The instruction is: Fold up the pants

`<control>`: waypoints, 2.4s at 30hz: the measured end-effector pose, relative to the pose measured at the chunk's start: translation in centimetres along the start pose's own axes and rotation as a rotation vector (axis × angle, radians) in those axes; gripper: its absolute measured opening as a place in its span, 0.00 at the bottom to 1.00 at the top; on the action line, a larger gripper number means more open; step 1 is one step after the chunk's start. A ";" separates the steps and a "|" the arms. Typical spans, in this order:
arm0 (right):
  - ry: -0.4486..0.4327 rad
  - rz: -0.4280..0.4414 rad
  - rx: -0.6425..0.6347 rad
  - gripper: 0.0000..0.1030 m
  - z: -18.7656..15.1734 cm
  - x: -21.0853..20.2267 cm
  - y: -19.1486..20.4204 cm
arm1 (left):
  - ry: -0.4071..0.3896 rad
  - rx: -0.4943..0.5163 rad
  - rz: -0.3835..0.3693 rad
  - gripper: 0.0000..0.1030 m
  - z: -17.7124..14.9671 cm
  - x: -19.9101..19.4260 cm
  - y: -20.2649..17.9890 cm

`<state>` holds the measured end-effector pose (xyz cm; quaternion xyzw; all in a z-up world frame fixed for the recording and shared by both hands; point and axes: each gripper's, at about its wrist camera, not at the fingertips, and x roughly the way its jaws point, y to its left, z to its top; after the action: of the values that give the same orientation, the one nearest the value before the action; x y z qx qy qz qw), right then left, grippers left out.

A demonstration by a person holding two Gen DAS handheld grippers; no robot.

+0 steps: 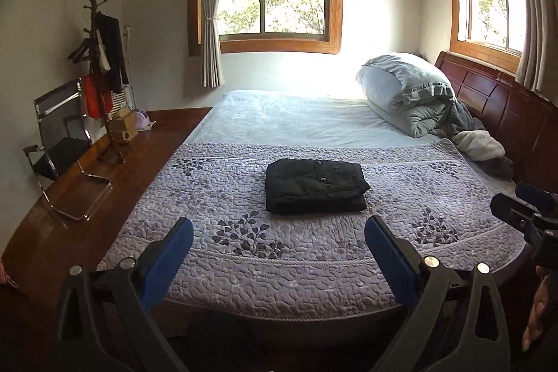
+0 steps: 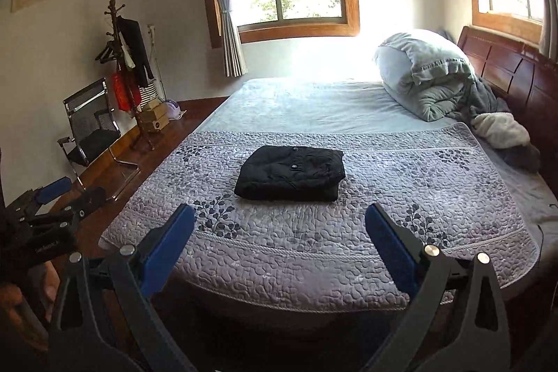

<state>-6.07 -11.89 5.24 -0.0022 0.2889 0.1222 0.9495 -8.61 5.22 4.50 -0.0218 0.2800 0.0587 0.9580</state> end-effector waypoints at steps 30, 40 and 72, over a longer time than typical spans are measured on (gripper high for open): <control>0.028 0.021 -0.039 0.95 -1.7 -0.3 3.2 | -0.027 -0.044 -0.087 0.96 -0.5 -1.9 0.3; 0.045 0.027 -0.026 0.95 -1.4 1.7 2.2 | 0.006 -0.047 -0.095 0.96 0.2 0.1 0.0; 0.066 0.027 -0.029 0.95 -1.7 2.8 2.3 | 0.045 -0.030 -0.092 0.97 -0.1 1.4 -1.2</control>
<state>-5.28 -9.18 2.42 -0.0159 0.3183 0.1389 0.9376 -7.30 4.16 3.67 -0.0503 0.2994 0.0182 0.9526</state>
